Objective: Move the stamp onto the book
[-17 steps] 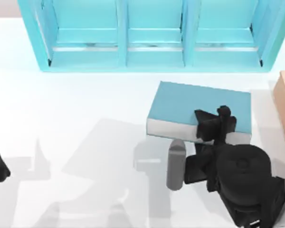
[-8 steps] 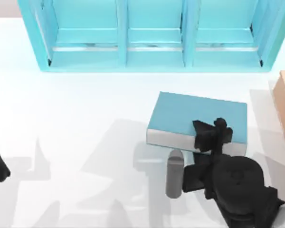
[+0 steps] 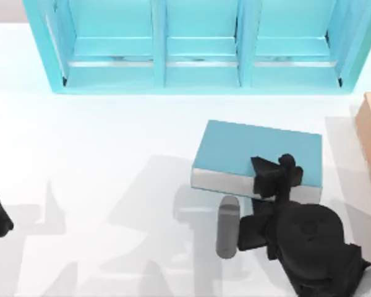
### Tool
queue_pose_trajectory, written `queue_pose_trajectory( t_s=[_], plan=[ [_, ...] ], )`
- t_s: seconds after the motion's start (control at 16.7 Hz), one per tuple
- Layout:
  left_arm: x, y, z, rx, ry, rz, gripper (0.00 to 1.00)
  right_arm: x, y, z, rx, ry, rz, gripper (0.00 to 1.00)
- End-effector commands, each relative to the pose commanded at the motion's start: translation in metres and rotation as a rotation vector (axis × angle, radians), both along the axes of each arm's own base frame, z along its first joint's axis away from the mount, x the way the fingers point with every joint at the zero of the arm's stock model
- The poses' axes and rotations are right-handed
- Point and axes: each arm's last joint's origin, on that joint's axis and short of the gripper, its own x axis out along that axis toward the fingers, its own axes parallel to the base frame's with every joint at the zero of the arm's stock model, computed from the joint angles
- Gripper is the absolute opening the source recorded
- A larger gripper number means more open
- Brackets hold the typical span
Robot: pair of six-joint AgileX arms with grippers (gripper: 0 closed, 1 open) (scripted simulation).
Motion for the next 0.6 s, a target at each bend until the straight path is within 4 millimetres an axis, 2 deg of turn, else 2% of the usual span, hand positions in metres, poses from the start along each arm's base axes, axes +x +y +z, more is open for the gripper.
queue_pose_trajectory(
  t_s=[0.42,0.6],
  plan=[
    [0.0,0.0,0.0,0.0,0.0,0.0,1.0,0.0,0.0,0.0,0.0,0.0,0.0,0.98],
    [0.0,0.0,0.0,0.0,0.0,0.0,1.0,0.0,0.0,0.0,0.0,0.0,0.0,1.0]
  ],
)
